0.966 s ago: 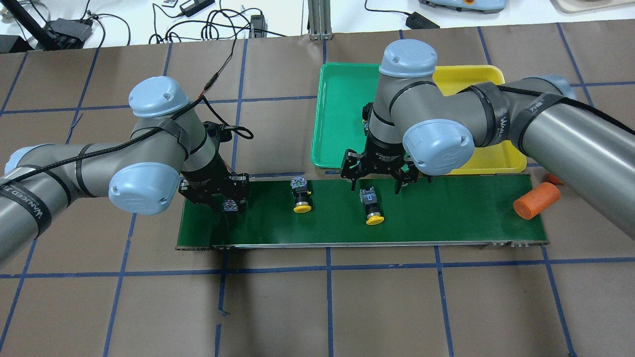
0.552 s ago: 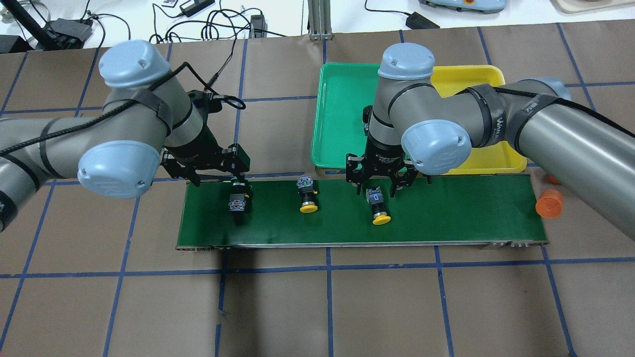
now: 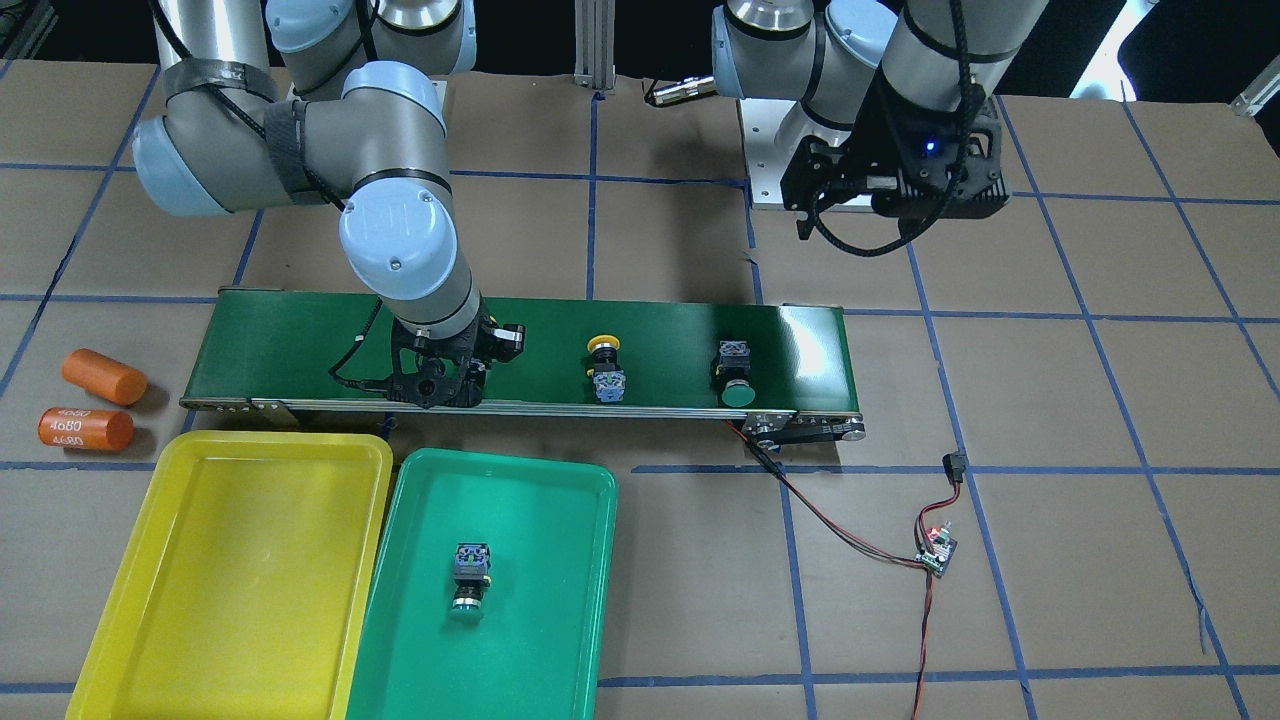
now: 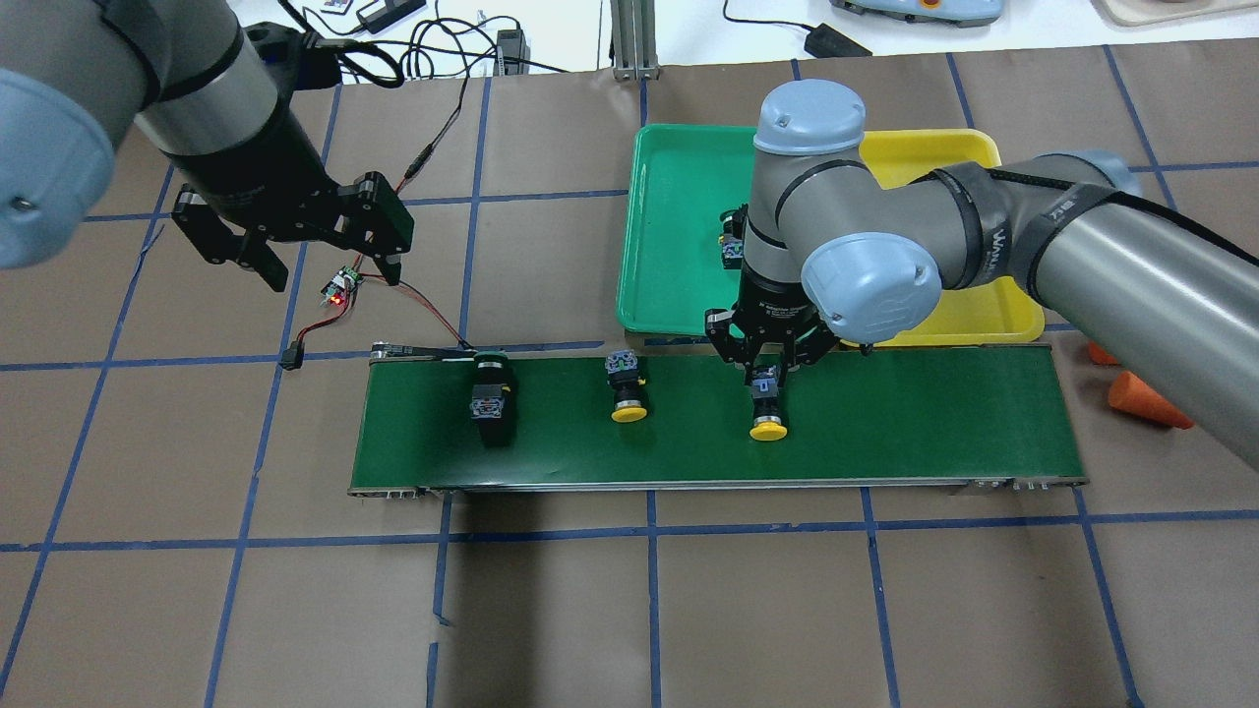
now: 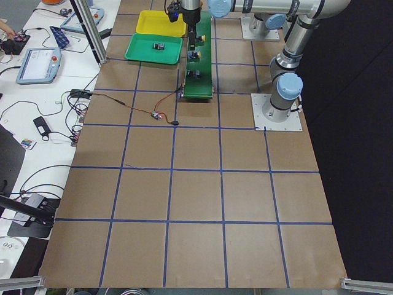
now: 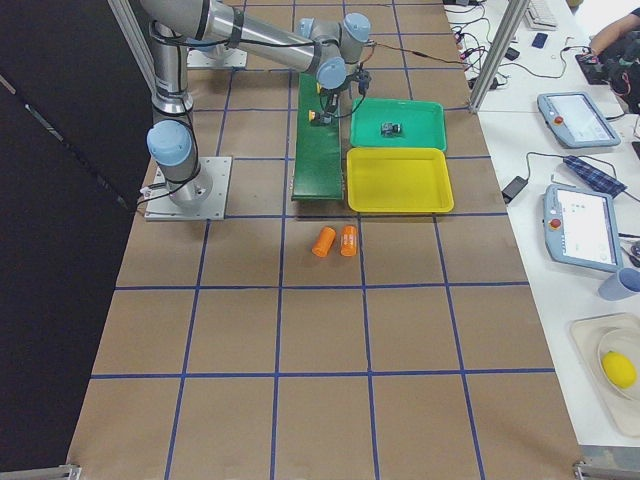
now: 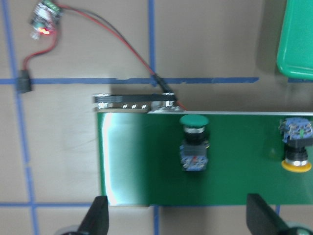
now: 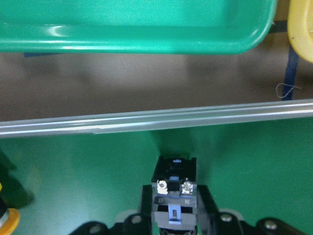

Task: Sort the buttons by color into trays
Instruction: 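Carry the yellow button into the yellow tray and open the right gripper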

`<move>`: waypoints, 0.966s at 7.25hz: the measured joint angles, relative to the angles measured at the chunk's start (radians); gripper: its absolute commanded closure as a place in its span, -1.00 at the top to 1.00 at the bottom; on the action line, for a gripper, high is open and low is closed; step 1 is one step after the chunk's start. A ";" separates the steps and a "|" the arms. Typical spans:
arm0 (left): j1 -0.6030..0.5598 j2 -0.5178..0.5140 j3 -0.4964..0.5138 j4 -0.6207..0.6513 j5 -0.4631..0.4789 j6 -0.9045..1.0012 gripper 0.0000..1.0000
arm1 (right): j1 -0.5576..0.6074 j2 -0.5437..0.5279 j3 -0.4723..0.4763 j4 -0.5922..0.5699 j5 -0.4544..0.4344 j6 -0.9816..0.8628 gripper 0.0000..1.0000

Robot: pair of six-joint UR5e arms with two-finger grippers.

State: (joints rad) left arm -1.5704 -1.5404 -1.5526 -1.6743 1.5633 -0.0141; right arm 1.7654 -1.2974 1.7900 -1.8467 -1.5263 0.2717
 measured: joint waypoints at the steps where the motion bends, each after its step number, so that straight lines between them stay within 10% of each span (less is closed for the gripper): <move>1: 0.032 -0.011 0.029 0.008 -0.017 0.044 1.00 | -0.006 -0.009 -0.012 0.002 -0.011 -0.001 -1.00; 7: 0.054 -0.015 0.032 0.060 -0.017 0.045 1.00 | -0.285 0.045 -0.154 -0.183 -0.028 -0.238 -1.00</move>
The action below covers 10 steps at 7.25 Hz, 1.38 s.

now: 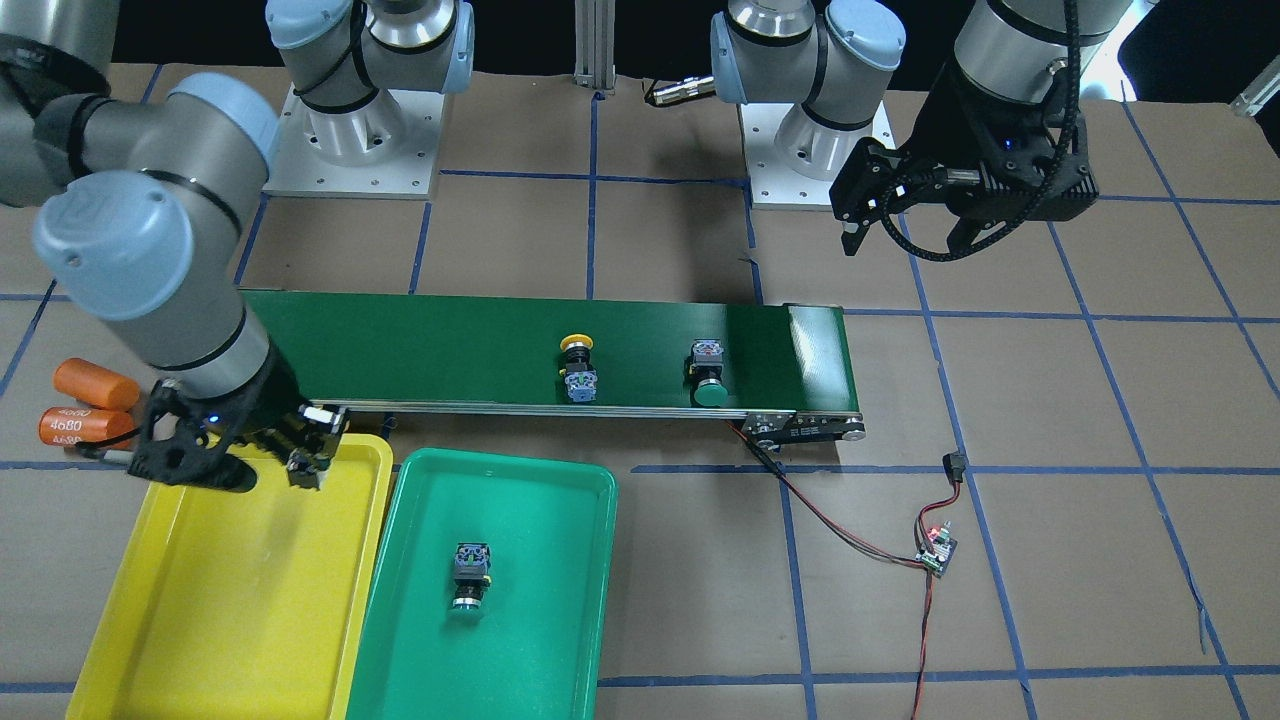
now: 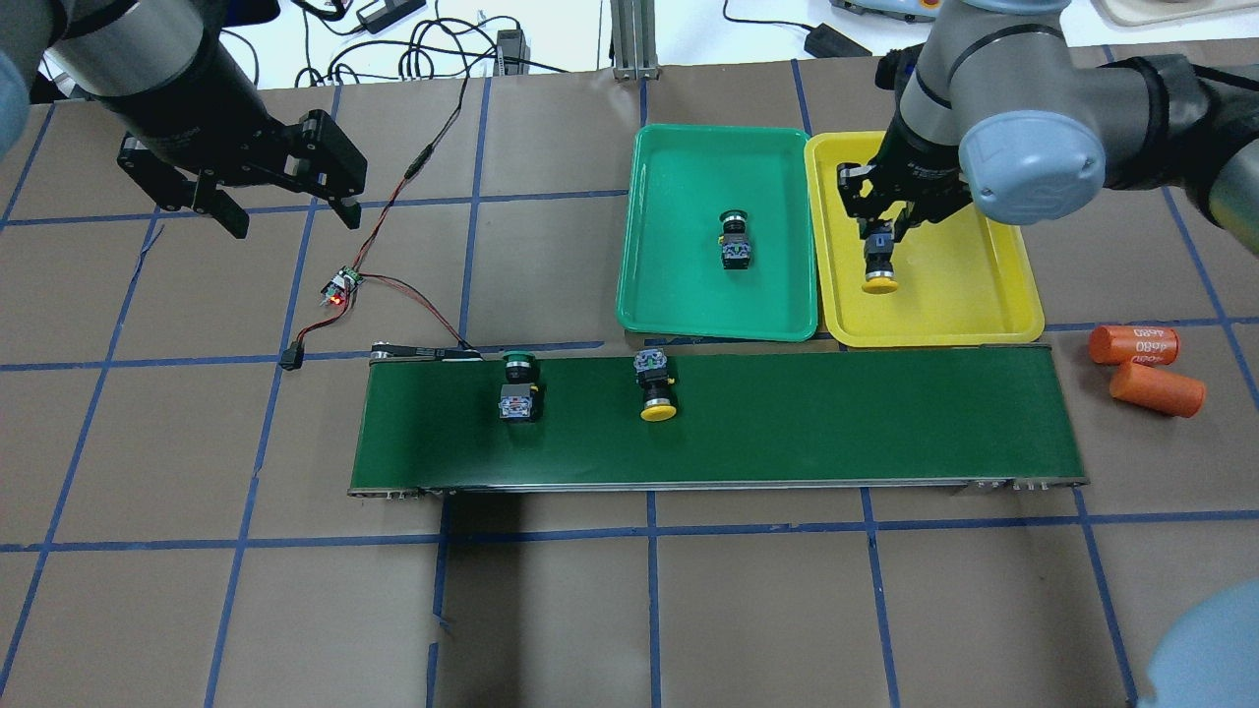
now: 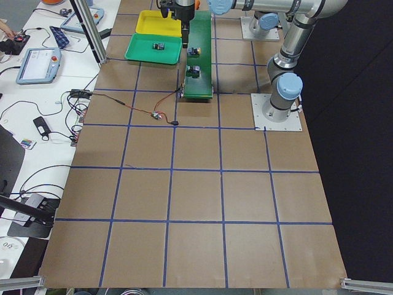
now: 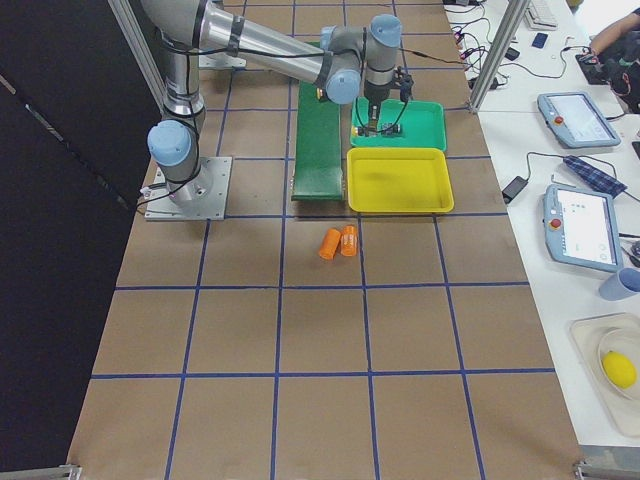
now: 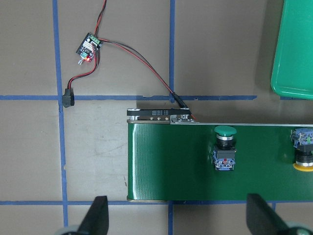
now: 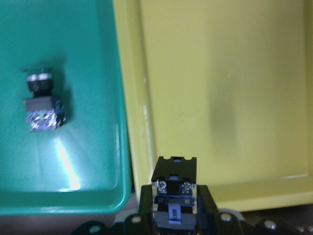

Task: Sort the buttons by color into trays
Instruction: 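Carry the yellow button into the yellow tray and open the right gripper, then move the right gripper to the next yellow button on the belt and grasp it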

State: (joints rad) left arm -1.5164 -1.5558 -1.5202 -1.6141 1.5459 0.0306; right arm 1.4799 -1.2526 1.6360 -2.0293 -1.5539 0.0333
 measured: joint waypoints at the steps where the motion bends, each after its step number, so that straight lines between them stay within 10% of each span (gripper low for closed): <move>1: 0.000 0.004 0.000 0.000 0.002 0.000 1.00 | -0.049 0.046 -0.024 -0.041 -0.006 -0.057 0.93; 5: -0.002 0.015 -0.019 0.000 -0.001 -0.007 1.00 | -0.095 0.039 -0.038 -0.002 -0.022 -0.076 1.00; 10: 0.006 0.097 -0.087 0.112 -0.002 0.004 1.00 | -0.030 -0.291 0.073 0.346 -0.013 -0.062 1.00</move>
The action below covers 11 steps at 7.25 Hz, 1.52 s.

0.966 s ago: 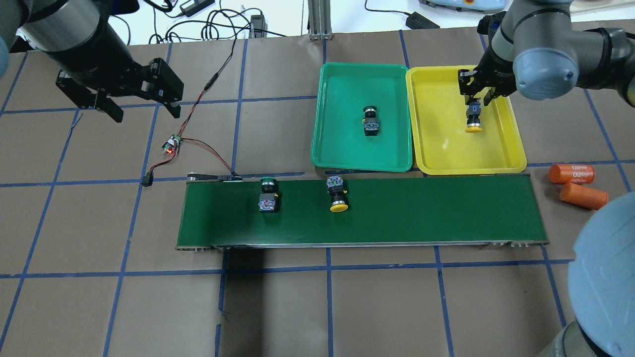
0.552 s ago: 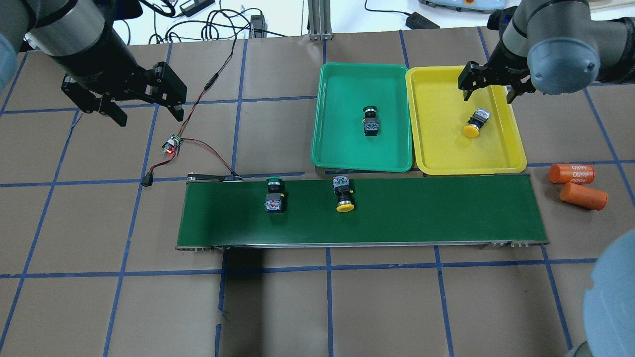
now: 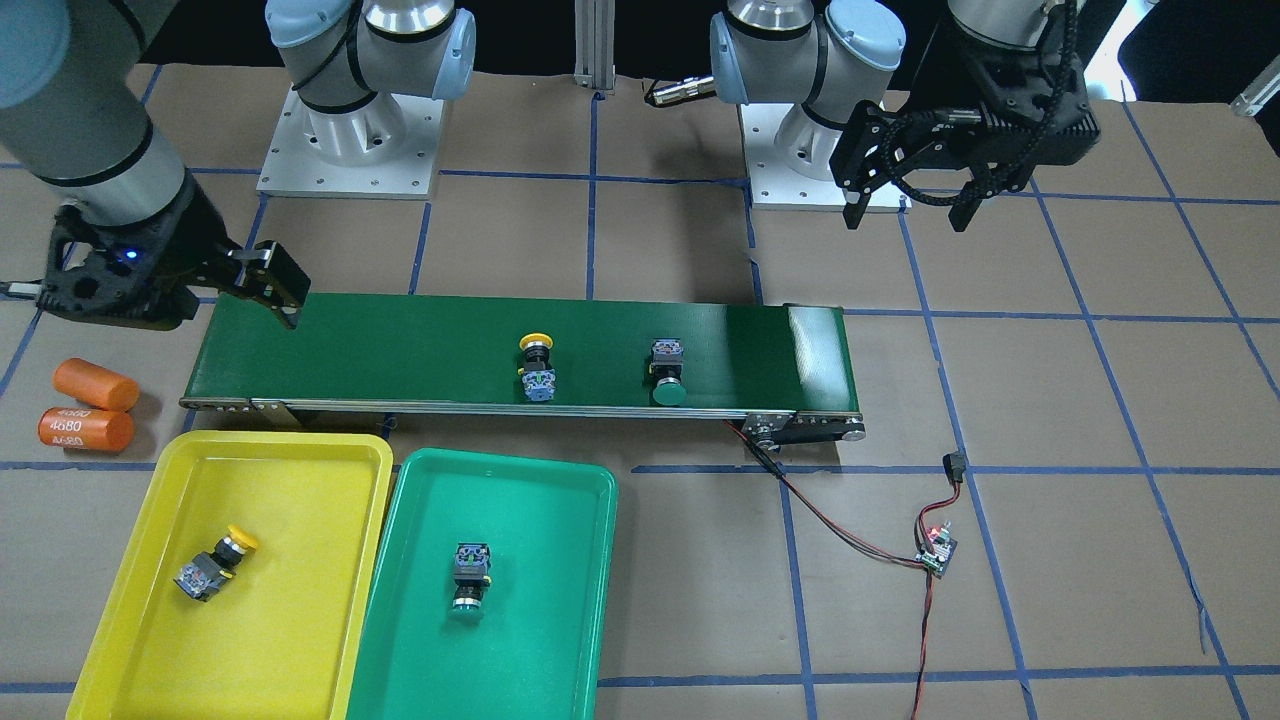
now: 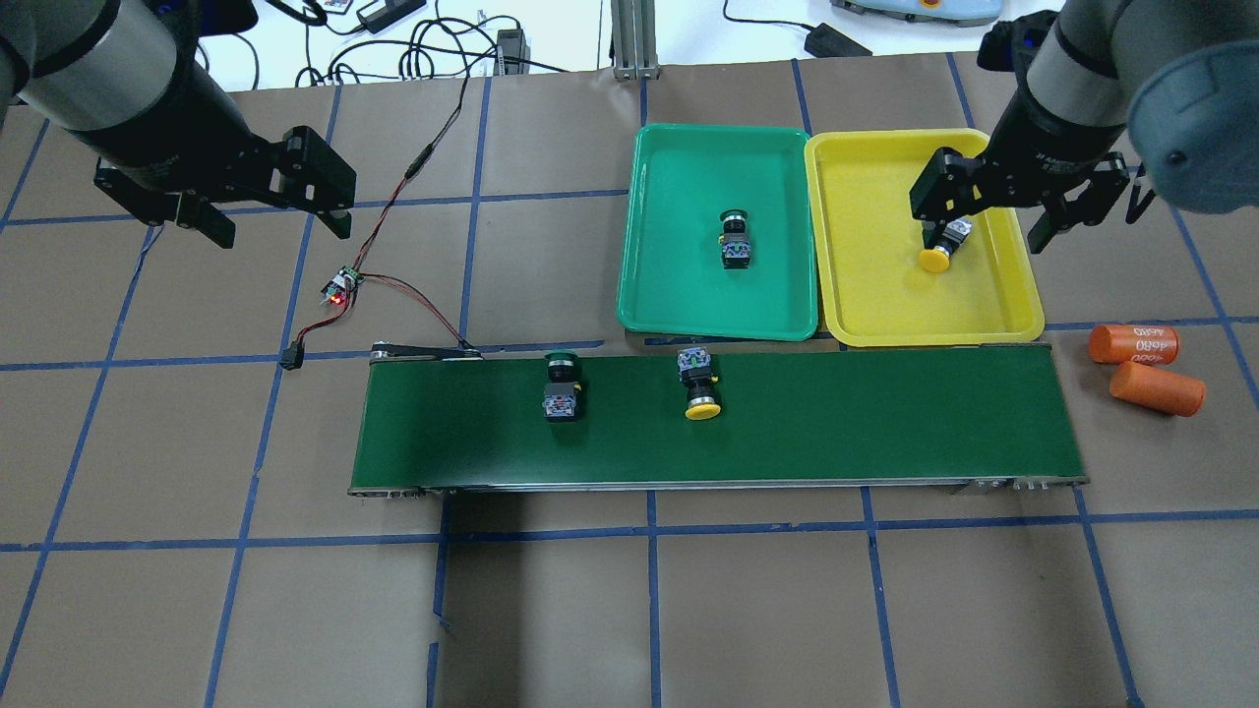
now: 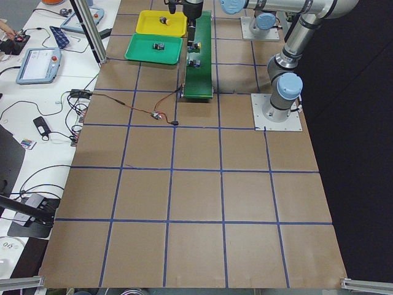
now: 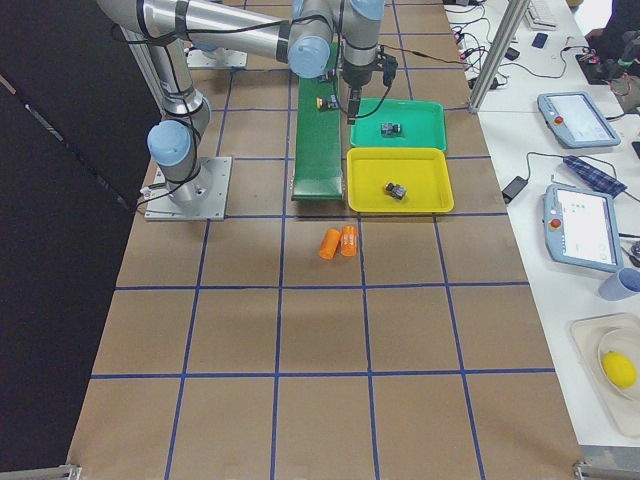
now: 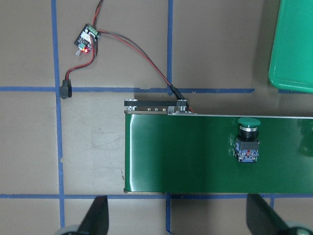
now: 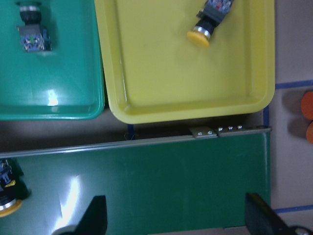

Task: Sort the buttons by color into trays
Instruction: 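Move the right gripper to the next yellow button on the belt and grasp it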

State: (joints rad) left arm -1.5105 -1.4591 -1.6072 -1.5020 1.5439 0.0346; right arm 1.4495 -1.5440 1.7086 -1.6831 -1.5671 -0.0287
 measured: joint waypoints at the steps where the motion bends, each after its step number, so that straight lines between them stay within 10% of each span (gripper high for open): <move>1: 0.003 -0.011 -0.007 0.055 -0.001 0.003 1.00 | 0.015 -0.024 0.049 0.006 0.017 0.002 1.00; 5: 0.001 -0.117 0.000 0.098 -0.001 -0.004 1.00 | 0.104 -0.003 0.132 -0.015 0.195 0.053 1.00; 11: 0.014 -0.158 0.068 0.026 0.003 -0.011 1.00 | 0.269 0.188 0.159 -0.269 0.168 0.247 1.00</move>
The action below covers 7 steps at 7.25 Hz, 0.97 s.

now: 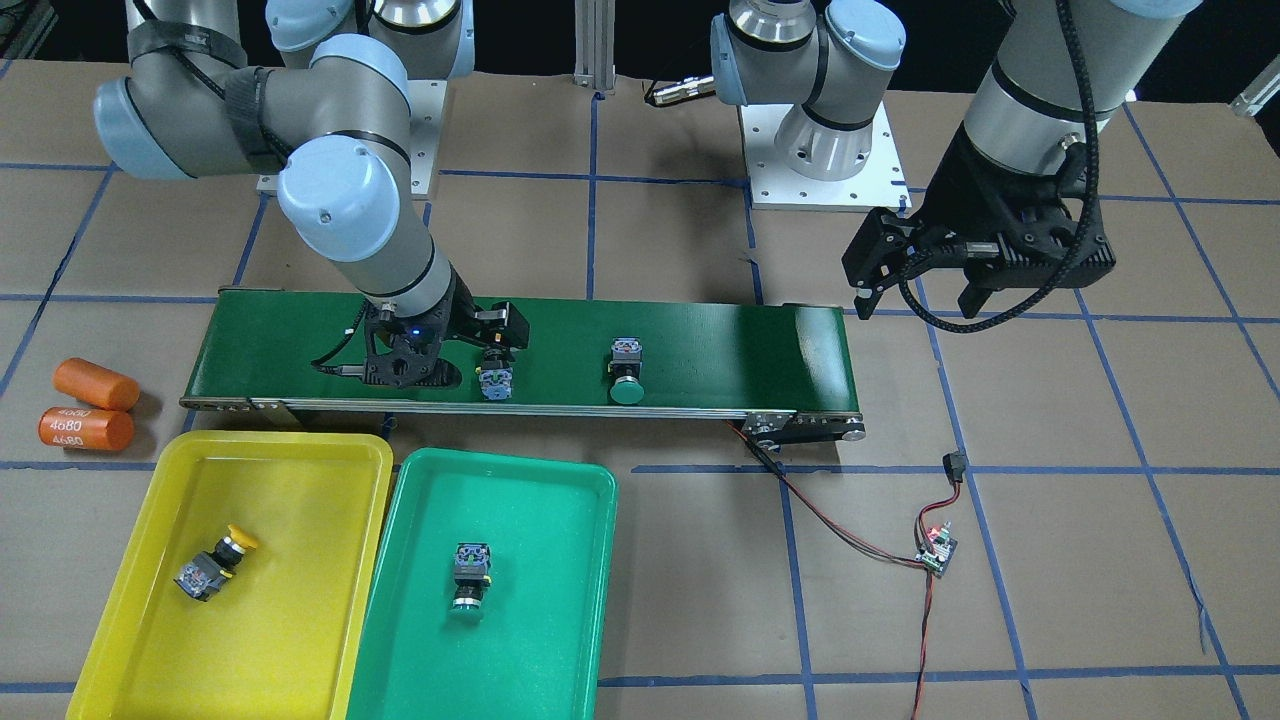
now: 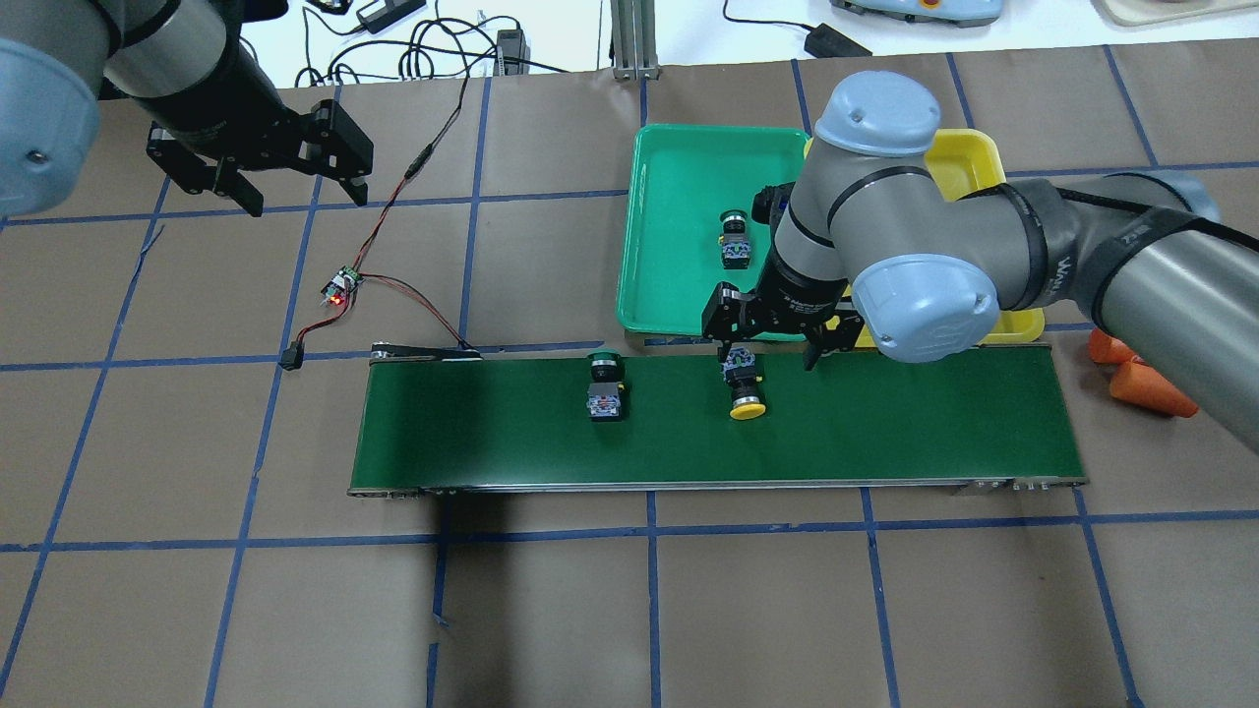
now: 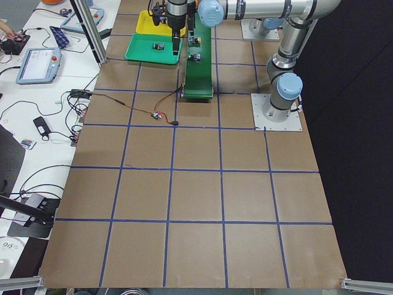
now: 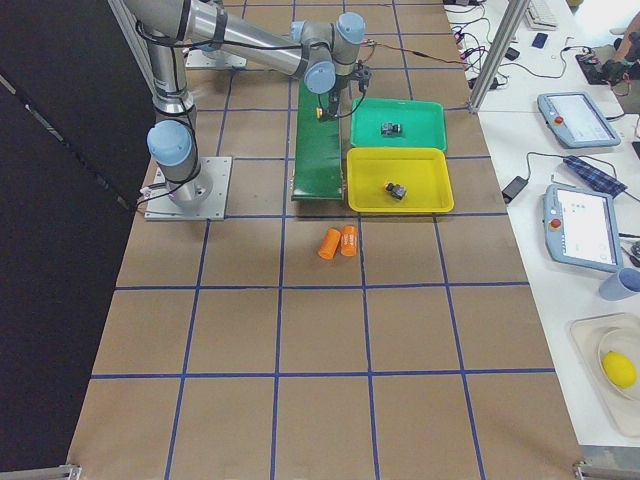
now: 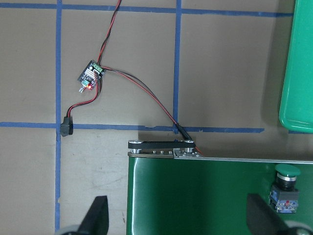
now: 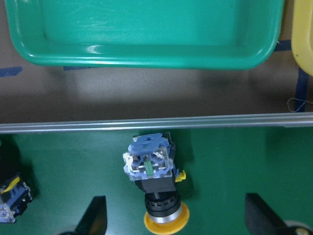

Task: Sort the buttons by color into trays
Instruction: 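Move the right gripper to the next yellow button on the belt and grasp it, then drop the yellow button into the yellow tray with the right gripper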

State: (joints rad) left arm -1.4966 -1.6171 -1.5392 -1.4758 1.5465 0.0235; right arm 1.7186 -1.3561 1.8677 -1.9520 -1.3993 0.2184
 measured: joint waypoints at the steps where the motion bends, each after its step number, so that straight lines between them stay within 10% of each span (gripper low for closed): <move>1: -0.001 -0.002 0.015 -0.011 0.001 -0.002 1.00 | 0.008 0.023 0.004 -0.005 -0.019 0.016 1.00; 3: -0.003 0.007 0.017 -0.017 0.002 0.000 1.00 | 0.014 0.056 0.002 -0.008 -0.125 0.040 -0.70; 4: -0.007 0.008 0.013 -0.018 0.002 -0.002 1.00 | 0.014 0.066 -0.004 -0.006 -0.149 0.066 -1.00; 7: -0.015 0.042 0.030 -0.024 0.000 0.003 1.00 | 0.010 0.061 -0.024 0.006 -0.164 0.101 -1.00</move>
State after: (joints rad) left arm -1.5120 -1.5749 -1.5091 -1.4999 1.5465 0.0263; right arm 1.7289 -1.2953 1.8441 -1.9461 -1.5631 0.3191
